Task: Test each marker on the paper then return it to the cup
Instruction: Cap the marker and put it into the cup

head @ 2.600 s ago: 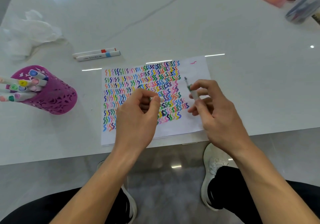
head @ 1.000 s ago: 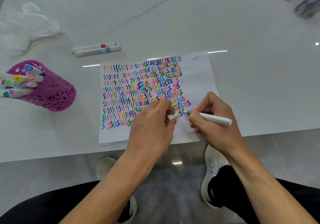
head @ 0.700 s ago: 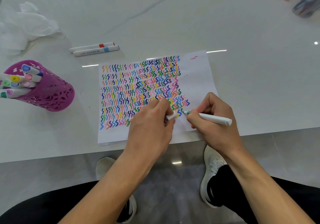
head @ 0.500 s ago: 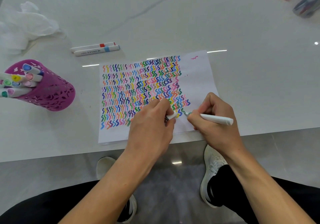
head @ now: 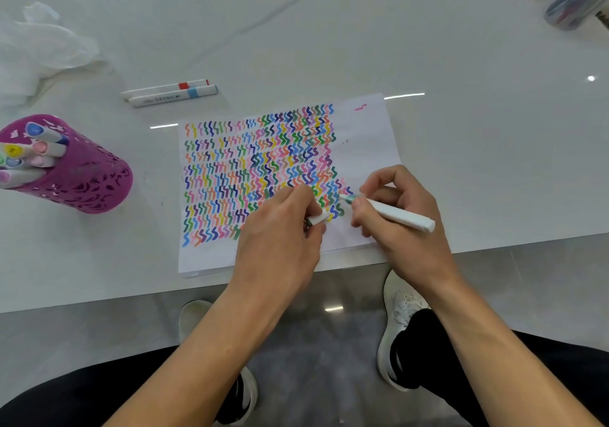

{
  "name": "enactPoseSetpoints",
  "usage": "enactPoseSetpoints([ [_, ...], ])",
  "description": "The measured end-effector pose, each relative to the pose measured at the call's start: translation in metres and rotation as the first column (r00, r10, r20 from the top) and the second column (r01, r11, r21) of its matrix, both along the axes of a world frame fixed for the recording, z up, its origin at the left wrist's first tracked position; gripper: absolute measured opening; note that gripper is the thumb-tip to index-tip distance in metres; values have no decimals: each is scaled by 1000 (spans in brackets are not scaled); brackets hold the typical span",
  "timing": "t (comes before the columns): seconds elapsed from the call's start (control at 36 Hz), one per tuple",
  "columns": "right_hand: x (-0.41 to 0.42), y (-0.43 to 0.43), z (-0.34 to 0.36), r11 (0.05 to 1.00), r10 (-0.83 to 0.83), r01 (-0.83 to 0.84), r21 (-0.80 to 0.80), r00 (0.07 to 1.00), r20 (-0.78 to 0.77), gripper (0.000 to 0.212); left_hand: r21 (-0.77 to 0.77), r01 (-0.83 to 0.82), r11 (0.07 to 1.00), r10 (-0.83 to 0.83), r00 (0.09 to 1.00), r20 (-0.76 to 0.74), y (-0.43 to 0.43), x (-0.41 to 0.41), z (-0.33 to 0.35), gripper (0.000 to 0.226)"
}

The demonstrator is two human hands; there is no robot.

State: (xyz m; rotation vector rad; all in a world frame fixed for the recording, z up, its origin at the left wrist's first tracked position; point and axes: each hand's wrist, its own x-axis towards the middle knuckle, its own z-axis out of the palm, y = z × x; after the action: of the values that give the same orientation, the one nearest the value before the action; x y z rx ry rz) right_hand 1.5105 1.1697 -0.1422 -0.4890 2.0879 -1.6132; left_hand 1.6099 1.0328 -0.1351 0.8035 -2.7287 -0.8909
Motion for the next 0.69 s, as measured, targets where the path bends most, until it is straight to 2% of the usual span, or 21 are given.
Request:
enactPoseSetpoints([
  [0.33, -7, -9, 25, 981, -107, 112, -159, 994, 39, 10, 6, -36, 999, 37, 991, -132, -3, 4, 9, 12],
  [0.42, -6, -14, 32, 973, -122, 136, -189, 989, 81, 13, 100, -88, 991, 106, 977, -184, -7, 6, 14, 8],
  [0.5, -4, -20, 38, 969, -98, 122, -213, 988, 120, 20, 267, -132, 955, 194, 956, -219, -12, 7, 20, 5],
  [0.56, -2, -24, 41, 965, -84, 116, -234, 986, 141, 17, 390, -134, 911, 241, 940, -241, -16, 9, 22, 5],
  [0.61, -1, -25, 41, 958, -71, 112, -265, 985, 160, 13, 476, -122, 871, 266, 932, -248, -18, 10, 22, 9],
  [0.69, 2, -28, 41, 950, -42, 93, -299, 984, 174, 8, 528, -102, 843, 268, 931, -248, -20, 13, 19, 19],
])
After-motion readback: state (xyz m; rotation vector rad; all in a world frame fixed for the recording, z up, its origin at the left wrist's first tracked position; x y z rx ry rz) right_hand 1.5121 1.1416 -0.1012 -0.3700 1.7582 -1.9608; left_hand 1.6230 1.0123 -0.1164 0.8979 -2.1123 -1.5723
